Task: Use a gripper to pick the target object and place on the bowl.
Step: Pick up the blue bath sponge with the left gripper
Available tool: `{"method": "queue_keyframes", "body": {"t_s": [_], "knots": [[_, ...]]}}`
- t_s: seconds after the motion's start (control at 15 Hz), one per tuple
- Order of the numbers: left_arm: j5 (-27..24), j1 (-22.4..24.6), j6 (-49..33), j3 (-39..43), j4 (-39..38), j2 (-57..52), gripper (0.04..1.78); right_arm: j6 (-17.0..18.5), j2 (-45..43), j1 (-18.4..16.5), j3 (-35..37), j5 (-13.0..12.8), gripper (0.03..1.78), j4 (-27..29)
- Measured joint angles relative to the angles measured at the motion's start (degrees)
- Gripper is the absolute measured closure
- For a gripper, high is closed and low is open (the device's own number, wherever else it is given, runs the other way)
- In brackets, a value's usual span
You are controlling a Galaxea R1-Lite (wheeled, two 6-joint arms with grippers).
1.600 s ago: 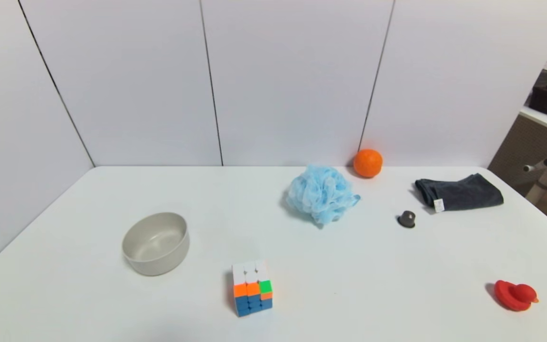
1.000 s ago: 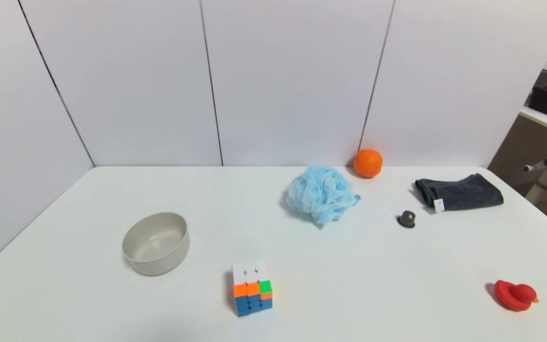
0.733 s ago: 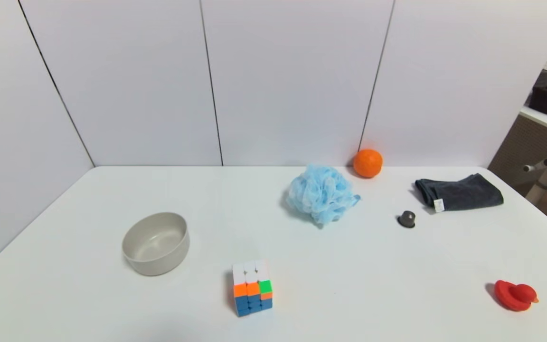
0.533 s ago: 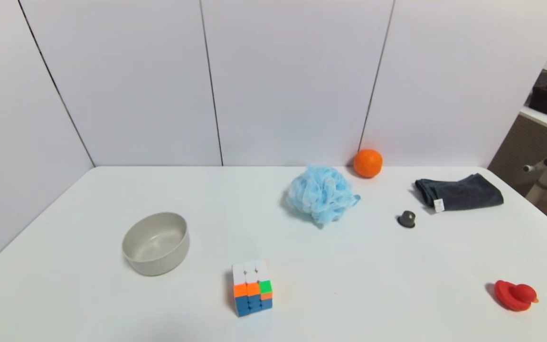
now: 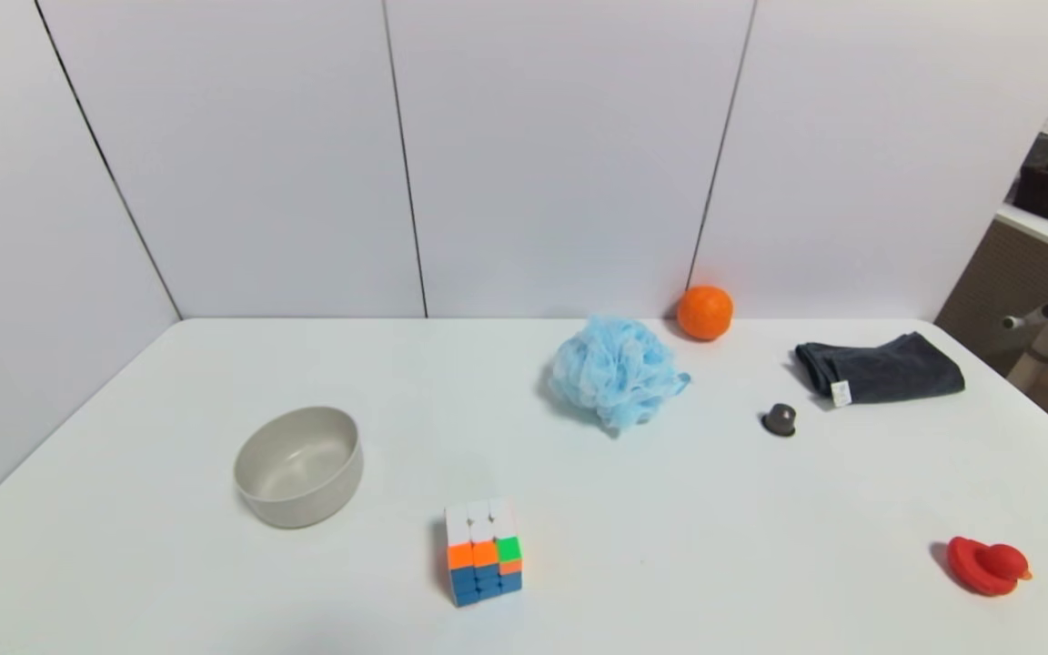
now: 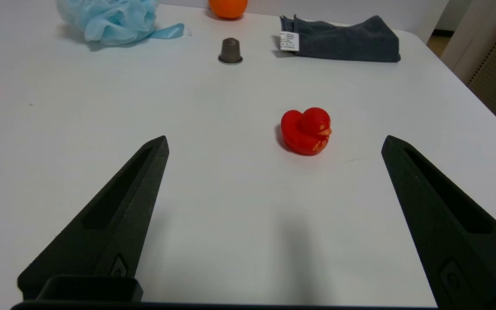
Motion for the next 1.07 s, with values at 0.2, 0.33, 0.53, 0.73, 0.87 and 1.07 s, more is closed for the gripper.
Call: {"method": "queue_keyframes", "body": {"t_s": [0.2, 0.33, 0.53, 0.73, 0.87, 1.07], "knots": [[0.02, -1.87, 2.23, -7.47, 3.57, 8.13, 0.13, 0.00, 0.00, 0.00, 0.00, -0.02, 0.10, 0.02], [-0.13, -2.54, 3.88, -11.68, 4.01, 14.36, 0.13, 0.00, 0.00, 0.00, 0.00, 0.00, 0.10, 0.02], [-2.58, -2.97, 8.74, -19.59, 3.88, 25.88, 0.13, 0.01, 0.00, 0.00, 0.00, 0.00, 0.10, 0.00], [-7.74, -4.50, 13.81, -27.20, 2.39, 39.20, 0.13, 0.01, 0.00, 0.00, 0.00, 0.00, 0.10, 0.02], [-9.92, -6.69, 17.12, -32.46, 0.32, 48.43, 0.13, -0.02, 0.00, 0.00, 0.00, 0.00, 0.10, 0.02], [-11.08, -11.33, 19.43, -39.03, -6.07, 62.07, 0.13, 0.00, 0.00, 0.02, 0.00, 0.00, 0.10, 0.02]]}}
